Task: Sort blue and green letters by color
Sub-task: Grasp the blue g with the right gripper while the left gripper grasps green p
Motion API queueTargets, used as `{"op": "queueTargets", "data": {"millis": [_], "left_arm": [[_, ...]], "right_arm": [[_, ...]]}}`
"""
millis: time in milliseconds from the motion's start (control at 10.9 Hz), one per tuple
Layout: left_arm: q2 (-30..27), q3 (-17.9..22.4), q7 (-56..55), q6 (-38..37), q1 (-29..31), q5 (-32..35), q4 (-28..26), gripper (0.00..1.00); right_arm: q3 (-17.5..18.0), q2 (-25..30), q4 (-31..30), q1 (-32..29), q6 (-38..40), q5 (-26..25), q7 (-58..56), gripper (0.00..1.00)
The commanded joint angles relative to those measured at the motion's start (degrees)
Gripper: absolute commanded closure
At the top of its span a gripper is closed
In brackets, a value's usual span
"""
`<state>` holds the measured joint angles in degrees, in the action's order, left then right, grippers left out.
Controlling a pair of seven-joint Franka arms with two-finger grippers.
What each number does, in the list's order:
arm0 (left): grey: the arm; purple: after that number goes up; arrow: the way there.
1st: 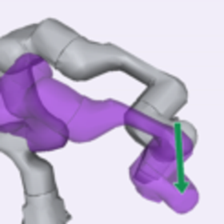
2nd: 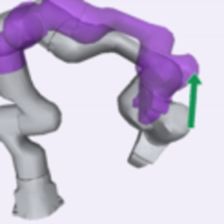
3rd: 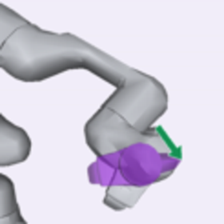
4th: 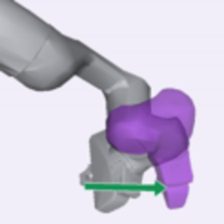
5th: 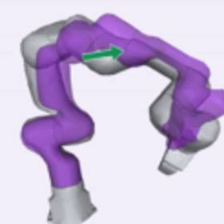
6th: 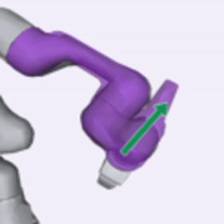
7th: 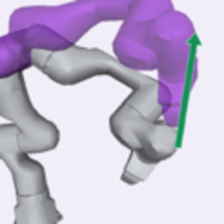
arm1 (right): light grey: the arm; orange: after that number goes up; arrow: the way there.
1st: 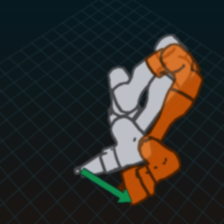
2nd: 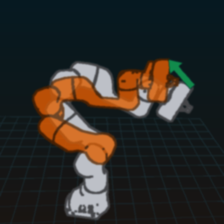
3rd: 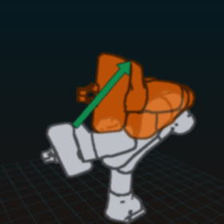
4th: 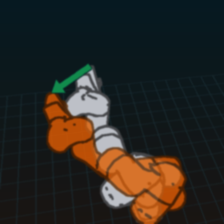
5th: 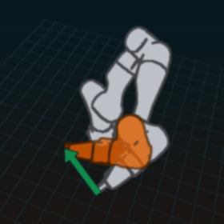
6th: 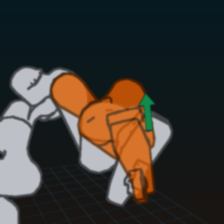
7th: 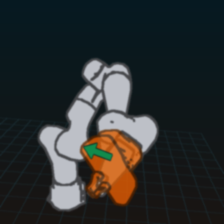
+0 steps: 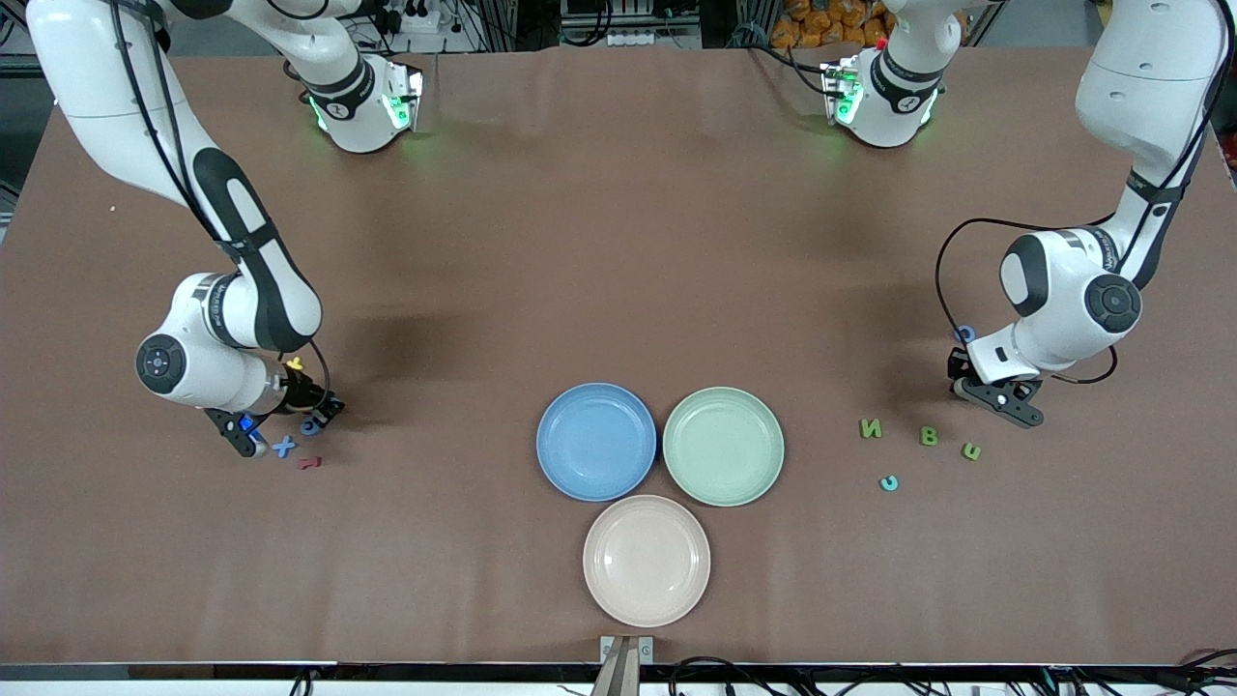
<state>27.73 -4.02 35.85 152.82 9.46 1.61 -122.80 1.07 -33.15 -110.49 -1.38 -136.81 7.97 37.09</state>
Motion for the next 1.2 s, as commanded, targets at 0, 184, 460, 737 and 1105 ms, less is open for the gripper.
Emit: {"op": "queueTargets", "data": {"millis": [0, 184, 460, 737, 1105], "left_arm": [[-2.75, 0.24, -11.55, -0.42, -3.11, 0.67, -1.57, 1.00], [-4.43, 0.33, -17.80, -5.84, -6.02, 0.76, 1.58, 1.00], [-5.05, 0.33, -31.05, -14.90, -11.72, 0.85, 9.48, 1.00], [-2.34, 0.24, -44.16, -18.86, -18.49, 0.67, 16.69, 1.00], [5.12, 0.15, -59.19, -20.11, -26.58, 0.15, 26.88, 1.00]], "right_arm": [[0.42, 2.74, -0.88, 1.63, 0.22, 0.37, 2.27, 1.00], [0.42, 2.39, 1.32, 5.67, 0.23, 0.46, 8.94, 1.00], [0.51, 1.60, 4.92, 10.77, 0.23, 1.60, 18.17, 1.00], [0.43, -0.68, 11.14, 17.18, 0.31, 9.14, 27.03, 1.00], [0.34, -8.93, 24.59, 26.24, -0.30, 9.52, 47.94, 1.00]]}}
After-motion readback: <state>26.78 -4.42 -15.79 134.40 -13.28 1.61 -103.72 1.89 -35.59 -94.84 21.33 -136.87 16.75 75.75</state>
